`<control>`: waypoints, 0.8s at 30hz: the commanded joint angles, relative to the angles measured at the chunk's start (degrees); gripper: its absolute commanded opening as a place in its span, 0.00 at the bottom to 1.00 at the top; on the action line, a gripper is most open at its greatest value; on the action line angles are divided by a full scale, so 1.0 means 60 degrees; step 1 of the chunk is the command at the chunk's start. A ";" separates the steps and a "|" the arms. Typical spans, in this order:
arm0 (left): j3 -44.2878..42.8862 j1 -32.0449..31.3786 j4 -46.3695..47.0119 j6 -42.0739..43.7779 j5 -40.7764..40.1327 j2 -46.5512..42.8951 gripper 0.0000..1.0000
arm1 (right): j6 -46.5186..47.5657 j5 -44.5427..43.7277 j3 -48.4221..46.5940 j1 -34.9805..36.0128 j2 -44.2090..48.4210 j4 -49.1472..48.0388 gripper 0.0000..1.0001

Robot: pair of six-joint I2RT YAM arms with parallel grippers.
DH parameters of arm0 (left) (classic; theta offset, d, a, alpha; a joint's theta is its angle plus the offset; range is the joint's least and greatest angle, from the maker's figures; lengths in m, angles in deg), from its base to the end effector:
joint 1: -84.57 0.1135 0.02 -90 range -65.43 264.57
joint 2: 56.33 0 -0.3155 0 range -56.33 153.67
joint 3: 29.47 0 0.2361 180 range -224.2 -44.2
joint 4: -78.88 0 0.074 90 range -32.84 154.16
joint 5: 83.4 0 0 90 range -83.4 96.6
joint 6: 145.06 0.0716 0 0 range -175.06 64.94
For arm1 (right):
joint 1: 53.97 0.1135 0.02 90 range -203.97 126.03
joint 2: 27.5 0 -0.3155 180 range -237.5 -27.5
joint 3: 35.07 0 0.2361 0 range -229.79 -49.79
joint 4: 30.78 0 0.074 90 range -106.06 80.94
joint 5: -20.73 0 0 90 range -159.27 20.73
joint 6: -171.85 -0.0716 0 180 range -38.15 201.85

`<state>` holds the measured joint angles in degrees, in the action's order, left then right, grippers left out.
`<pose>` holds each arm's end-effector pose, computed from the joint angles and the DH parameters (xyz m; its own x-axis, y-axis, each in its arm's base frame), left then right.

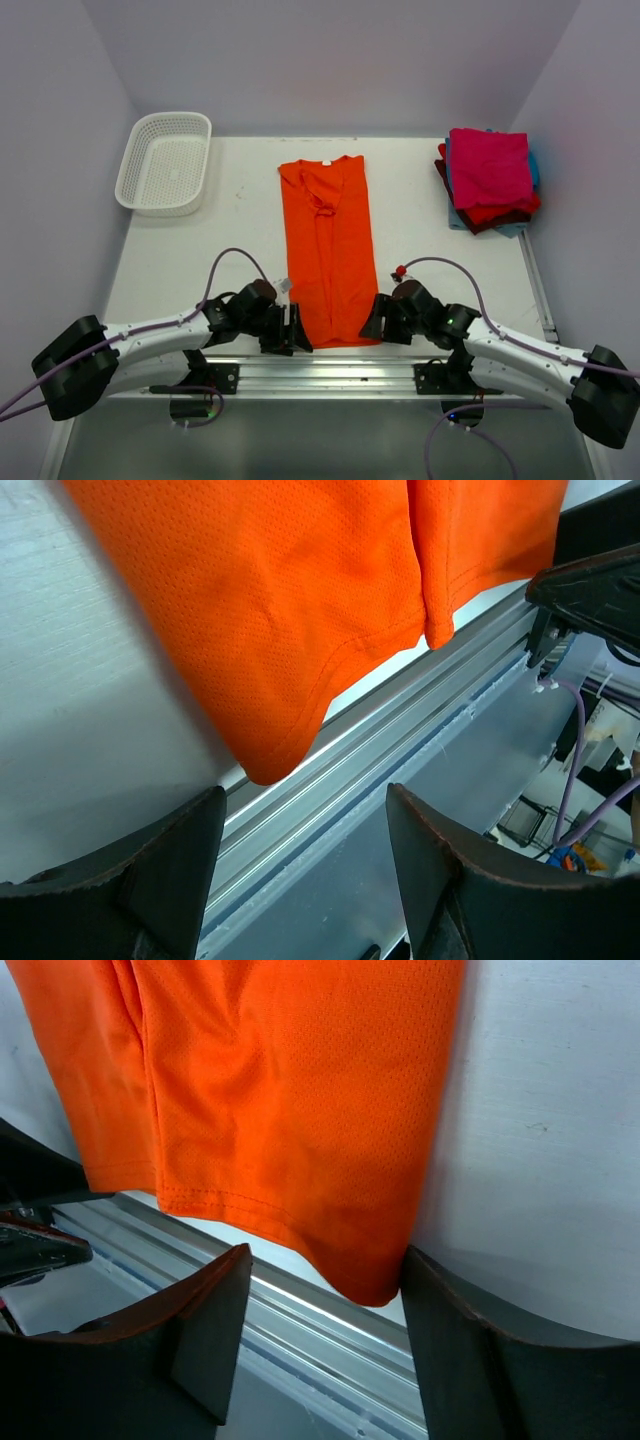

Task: Fold and stack the t-shirts
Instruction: Fold the tshirt

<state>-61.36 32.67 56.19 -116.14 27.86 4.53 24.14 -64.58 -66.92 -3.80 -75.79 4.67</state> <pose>0.0784 -0.1421 0.1643 -0.9974 -0.0499 -0.0510 -0.0018 0.7327 -0.6805 0.0764 0.1007 0.1678 -0.9436 0.1841 -0.2753 -0.0001 0.8311 0.5561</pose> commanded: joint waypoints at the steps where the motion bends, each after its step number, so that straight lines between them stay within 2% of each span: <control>1: 0.0151 -0.0051 -0.0826 -0.0191 -0.1285 0.0125 0.70 | -0.0093 0.0127 0.0100 -0.0027 -0.0330 -0.0217 0.63; 4: 0.0181 -0.0051 -0.0971 -0.0396 -0.1753 0.0140 0.67 | -0.0078 0.0083 0.0071 -0.0013 -0.0301 -0.0116 0.57; 10: 0.0152 -0.0051 -0.1322 -0.0499 -0.2530 0.0330 0.54 | -0.0049 -0.0107 0.0071 -0.0012 0.0006 0.0177 0.54; 16: 0.0093 -0.0051 -0.1339 -0.0470 -0.3498 0.0110 0.56 | 0.0009 -0.0107 0.0086 -0.0012 -0.0037 0.0192 0.54; 20: 0.0078 -0.0051 -0.0841 -0.0338 -0.3441 0.0781 0.56 | 0.0024 -0.0108 0.0056 -0.0012 -0.0052 0.0236 0.54; 24: 0.0078 -0.0066 -0.0591 -0.0308 -0.2841 0.1296 0.55 | 0.0054 -0.0195 0.0027 -0.0027 0.0036 0.0383 0.53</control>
<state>-63.42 32.30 57.76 -120.51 15.90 8.29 24.03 -64.25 -66.90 -3.80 -76.19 5.00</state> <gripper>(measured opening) 0.553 0.535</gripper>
